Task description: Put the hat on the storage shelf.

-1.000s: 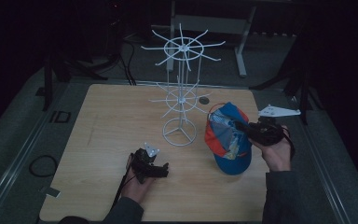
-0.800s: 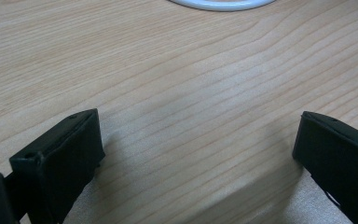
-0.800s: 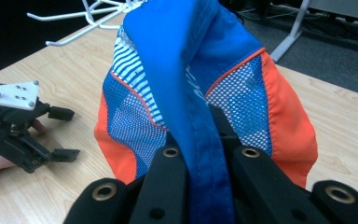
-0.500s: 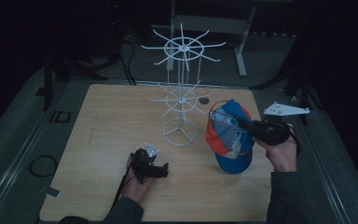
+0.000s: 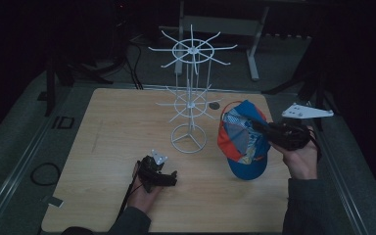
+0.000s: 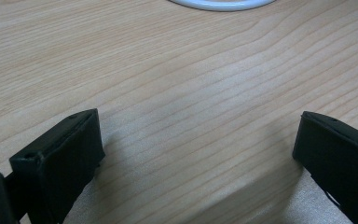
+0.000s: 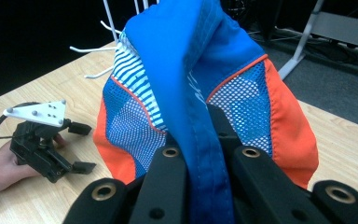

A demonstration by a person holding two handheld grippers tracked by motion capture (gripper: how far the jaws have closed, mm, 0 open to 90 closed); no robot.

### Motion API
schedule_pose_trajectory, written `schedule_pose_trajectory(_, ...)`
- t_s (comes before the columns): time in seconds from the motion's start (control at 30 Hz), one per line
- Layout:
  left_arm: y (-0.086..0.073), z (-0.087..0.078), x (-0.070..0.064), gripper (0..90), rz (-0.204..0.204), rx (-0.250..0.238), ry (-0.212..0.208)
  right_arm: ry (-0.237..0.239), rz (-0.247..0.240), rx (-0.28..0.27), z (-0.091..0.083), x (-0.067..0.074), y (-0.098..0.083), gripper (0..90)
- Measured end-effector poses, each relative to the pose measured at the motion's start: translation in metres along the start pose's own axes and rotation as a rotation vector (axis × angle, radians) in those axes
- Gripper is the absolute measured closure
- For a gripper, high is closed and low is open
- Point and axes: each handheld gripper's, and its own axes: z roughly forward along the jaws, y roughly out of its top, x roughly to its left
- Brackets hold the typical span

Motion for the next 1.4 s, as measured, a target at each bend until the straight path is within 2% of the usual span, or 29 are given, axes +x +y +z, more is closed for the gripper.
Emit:
schedule_pose_trajectory(0.6, 0.000, 0.000, 0.000, 1.9, 0.001, 0.000, 0.001, 0.023, -0.081, 0.024, -0.004, 0.013, 0.021, 86.9)
schedule_pose_trajectory(1.07, 0.000, 0.000, 0.000, 1.9, 0.001, 0.000, 0.001, 0.033, -0.109, 0.004, -0.010, 0.017, 0.032, 86.7)
schedule_pose_trajectory(1.4, 0.000, 0.000, 0.000, 1.9, 0.001, 0.000, 0.001, 0.048, -0.107, -0.018, -0.011, 0.016, 0.039, 86.6)
